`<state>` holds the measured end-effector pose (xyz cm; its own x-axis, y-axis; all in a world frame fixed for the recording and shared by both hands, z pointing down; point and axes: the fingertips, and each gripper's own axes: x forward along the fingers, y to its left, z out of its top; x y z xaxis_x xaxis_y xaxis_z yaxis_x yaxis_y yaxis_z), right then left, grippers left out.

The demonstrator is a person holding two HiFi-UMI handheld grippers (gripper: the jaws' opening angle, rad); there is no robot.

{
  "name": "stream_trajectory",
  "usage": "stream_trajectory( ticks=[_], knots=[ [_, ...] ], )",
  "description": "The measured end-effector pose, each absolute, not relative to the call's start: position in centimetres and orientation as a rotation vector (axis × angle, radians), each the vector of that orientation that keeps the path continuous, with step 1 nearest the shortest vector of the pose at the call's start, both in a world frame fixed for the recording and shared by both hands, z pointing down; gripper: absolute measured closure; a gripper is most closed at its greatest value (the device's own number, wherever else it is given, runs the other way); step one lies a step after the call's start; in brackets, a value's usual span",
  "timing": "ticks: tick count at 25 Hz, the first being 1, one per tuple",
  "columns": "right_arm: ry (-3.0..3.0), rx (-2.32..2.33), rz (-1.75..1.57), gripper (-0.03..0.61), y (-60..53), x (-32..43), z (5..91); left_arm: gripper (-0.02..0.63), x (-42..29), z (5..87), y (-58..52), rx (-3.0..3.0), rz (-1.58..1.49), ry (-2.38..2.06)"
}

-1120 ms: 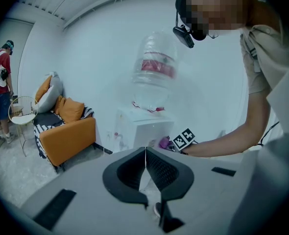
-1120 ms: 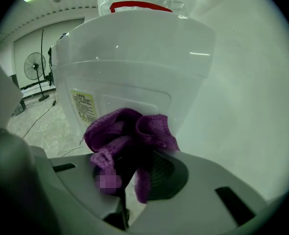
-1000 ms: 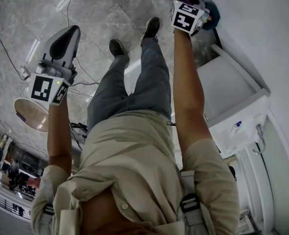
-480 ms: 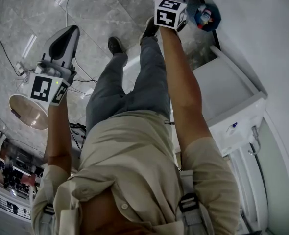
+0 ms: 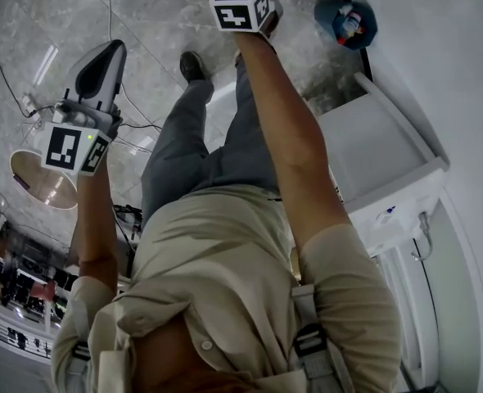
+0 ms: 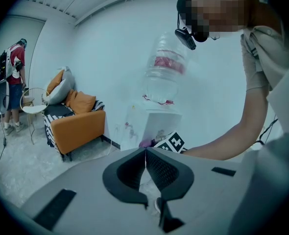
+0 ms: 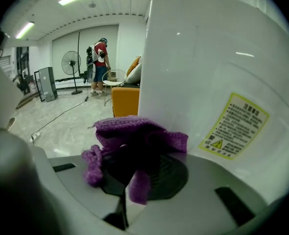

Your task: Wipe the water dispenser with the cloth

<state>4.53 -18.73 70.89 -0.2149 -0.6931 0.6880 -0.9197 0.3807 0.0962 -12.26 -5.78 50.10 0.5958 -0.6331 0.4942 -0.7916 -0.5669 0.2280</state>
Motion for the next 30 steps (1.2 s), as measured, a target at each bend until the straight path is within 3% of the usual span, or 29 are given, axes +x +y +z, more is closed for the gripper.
stream_trajectory(
  ticks=[9, 18, 30],
  knots=[
    [-1.946, 1.427, 0.178, 0.526, -18.2, 11.0, 71.2, 0.592, -9.9, 51.8, -6.3, 2.411, 0.497, -1.089],
    [-1.693, 1.659, 0.252, 0.526, -16.7, 23.0, 72.3, 0.592, -9.0, 52.7, -6.6, 2.428, 0.509, -1.048],
    [-1.637, 1.712, 0.281, 0.526, -16.6, 23.8, 72.3, 0.592, -9.9, 52.9, -6.8, 2.431, 0.504, -1.046]
  ],
)
